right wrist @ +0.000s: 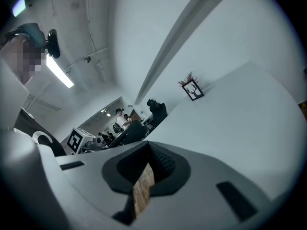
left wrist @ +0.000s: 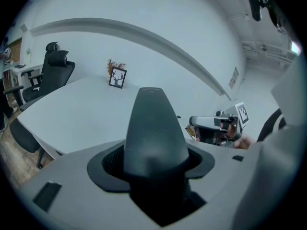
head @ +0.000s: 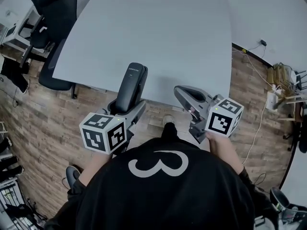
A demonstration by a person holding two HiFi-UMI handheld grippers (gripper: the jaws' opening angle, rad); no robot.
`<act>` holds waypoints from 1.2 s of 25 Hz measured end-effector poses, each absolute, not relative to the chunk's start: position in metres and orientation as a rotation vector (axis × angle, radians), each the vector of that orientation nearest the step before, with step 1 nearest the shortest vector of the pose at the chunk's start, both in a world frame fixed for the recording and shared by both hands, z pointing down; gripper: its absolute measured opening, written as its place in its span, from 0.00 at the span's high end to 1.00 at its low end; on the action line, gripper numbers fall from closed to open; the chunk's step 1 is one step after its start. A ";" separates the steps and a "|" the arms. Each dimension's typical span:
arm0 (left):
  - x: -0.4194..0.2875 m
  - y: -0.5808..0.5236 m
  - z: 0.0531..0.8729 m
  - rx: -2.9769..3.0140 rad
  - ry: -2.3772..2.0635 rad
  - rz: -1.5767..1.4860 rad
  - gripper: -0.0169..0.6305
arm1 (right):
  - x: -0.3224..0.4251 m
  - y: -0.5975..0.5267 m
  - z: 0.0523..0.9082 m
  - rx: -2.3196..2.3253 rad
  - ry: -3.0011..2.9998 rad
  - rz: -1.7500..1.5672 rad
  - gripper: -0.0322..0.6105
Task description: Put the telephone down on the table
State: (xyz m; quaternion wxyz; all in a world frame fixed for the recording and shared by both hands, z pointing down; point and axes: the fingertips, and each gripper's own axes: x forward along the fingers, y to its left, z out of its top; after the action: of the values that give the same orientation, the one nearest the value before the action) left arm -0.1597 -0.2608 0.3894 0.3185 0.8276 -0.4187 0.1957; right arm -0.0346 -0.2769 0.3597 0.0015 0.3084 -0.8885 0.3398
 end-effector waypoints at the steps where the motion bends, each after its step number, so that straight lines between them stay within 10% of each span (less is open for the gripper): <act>1: -0.156 -0.270 0.389 2.176 -1.106 0.515 0.53 | -0.031 -0.286 0.360 0.963 -2.789 1.068 0.94; 30: -0.088 -0.464 0.416 2.166 -1.153 0.638 0.53 | 0.060 -0.428 0.394 0.981 -2.745 1.213 0.94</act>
State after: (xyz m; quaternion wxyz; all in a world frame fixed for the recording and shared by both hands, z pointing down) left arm -0.0885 -0.4639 0.4157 0.2988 0.8154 -0.4339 0.2401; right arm 0.0604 -0.4283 0.3945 -0.0080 0.3107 -0.8694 0.3840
